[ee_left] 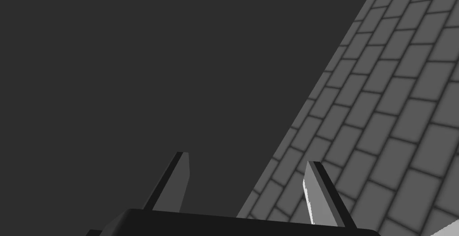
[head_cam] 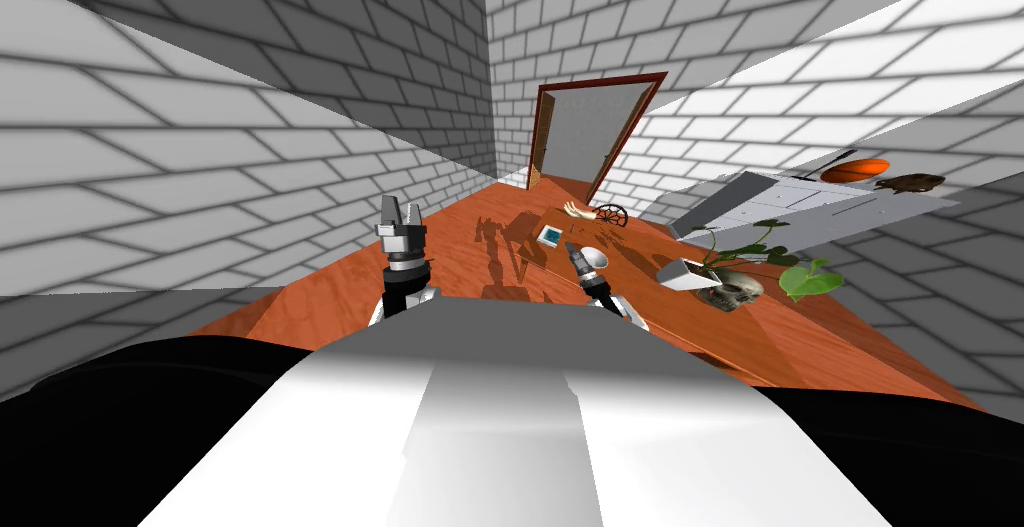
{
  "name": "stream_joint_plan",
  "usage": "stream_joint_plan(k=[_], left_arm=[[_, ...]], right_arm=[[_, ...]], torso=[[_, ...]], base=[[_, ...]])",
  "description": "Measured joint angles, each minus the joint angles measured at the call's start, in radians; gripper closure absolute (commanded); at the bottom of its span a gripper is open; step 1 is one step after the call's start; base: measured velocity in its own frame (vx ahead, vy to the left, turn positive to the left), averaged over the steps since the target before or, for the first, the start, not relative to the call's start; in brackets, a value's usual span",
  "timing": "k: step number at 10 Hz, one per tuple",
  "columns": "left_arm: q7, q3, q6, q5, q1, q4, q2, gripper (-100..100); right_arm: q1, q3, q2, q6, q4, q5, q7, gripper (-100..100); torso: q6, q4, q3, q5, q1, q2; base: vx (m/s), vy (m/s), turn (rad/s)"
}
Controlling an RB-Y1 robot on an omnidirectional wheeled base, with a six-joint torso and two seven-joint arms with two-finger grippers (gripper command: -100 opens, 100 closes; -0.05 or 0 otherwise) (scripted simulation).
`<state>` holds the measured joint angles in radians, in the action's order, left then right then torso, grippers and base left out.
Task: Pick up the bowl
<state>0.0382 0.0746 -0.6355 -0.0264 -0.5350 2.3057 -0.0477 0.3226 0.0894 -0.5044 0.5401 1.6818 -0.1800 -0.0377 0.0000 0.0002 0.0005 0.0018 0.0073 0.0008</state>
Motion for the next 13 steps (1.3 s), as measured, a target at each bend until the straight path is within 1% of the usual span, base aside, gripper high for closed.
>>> stream_joint_plan(k=[1,2,3,4,5,6,7,8,9,10,11,12,13], left_arm=[[0.000,0.000,0.000,0.000,0.000,0.000,0.000,0],[0.000,0.000,0.000,0.000,0.000,0.000,0.000,0],[0.000,0.000,0.000,0.000,0.000,0.000,0.000,0],[0.000,0.000,0.000,0.000,0.000,0.000,0.000,0],[0.000,0.000,0.000,0.000,0.000,0.000,0.000,0],[0.000,0.000,0.000,0.000,0.000,0.000,0.000,0],[0.000,0.000,0.000,0.000,0.000,0.000,0.000,0],[0.000,0.000,0.000,0.000,0.000,0.000,0.000,0],[0.000,0.000,0.000,0.000,0.000,0.000,0.000,0],[0.000,0.000,0.000,0.000,0.000,0.000,0.000,0],[0.000,0.000,0.000,0.000,0.000,0.000,0.000,0],[0.000,0.000,0.000,0.000,0.000,0.000,0.000,0],[0.000,0.000,0.000,0.000,0.000,0.000,0.000,0]], right_arm=[[-0.004,0.006,-0.019,0.001,-0.030,-0.010,-0.007,-100],[-0.010,0.016,-0.050,0.001,-0.058,-0.026,-0.016,-100],[-0.017,0.024,-0.062,0.000,-0.089,-0.037,-0.024,-100],[-0.025,0.035,-0.089,0.001,-0.120,-0.054,-0.035,-100],[-0.021,0.037,-0.105,0.010,-0.153,-0.062,-0.043,-100],[-0.017,0.049,-0.129,0.009,-0.170,-0.080,-0.057,-100],[-0.028,0.057,-0.146,0.004,-0.195,-0.088,-0.063,-100],[-0.037,0.060,-0.149,0.007,-0.223,-0.091,-0.064,-100],[-0.052,0.072,-0.176,0.005,-0.257,-0.105,-0.069,-100],[-0.060,0.079,-0.183,0.009,-0.295,-0.113,-0.079,-100],[-0.054,0.089,-0.204,0.011,-0.326,-0.129,-0.095,-100],[-0.055,0.094,-0.225,0.009,-0.344,-0.135,-0.100,-100],[-0.066,0.109,-0.242,0.006,-0.379,-0.152,-0.112,-100]], torso=[[0.000,0.000,0.000,0.000,-0.002,0.000],[0.000,0.000,0.000,0.000,-0.002,0.000],[0.000,0.000,0.000,-0.001,-0.003,0.000],[0.000,0.000,0.000,0.000,-0.002,0.000],[0.001,0.000,0.000,0.000,-0.003,-0.001],[0.000,0.000,0.000,0.000,-0.002,-0.001],[0.000,0.000,-0.001,0.000,-0.002,-0.001],[0.000,0.000,0.000,-0.001,-0.005,-0.001],[0.000,0.000,-0.001,-0.001,-0.005,-0.001],[0.000,0.000,-0.001,-0.001,-0.004,-0.001],[0.000,0.000,-0.001,-0.001,-0.003,-0.002],[0.000,0.000,-0.001,-0.001,-0.004,-0.001],[0.000,0.000,-0.001,-0.001,-0.003,-0.001]], base=[[-0.015,0.086,0.090],[-0.011,0.074,0.032],[0.003,0.090,0.067],[0.007,0.084,0.041],[0.010,0.099,0.074],[0.008,0.081,0.038],[0.004,0.031,-0.001],[0.013,0.051,0.088],[0.017,0.059,0.053],[0.022,0.082,0.086],[0.017,0.067,0.039],[0.016,0.076,0.108],[0.017,0.056,0.044]])
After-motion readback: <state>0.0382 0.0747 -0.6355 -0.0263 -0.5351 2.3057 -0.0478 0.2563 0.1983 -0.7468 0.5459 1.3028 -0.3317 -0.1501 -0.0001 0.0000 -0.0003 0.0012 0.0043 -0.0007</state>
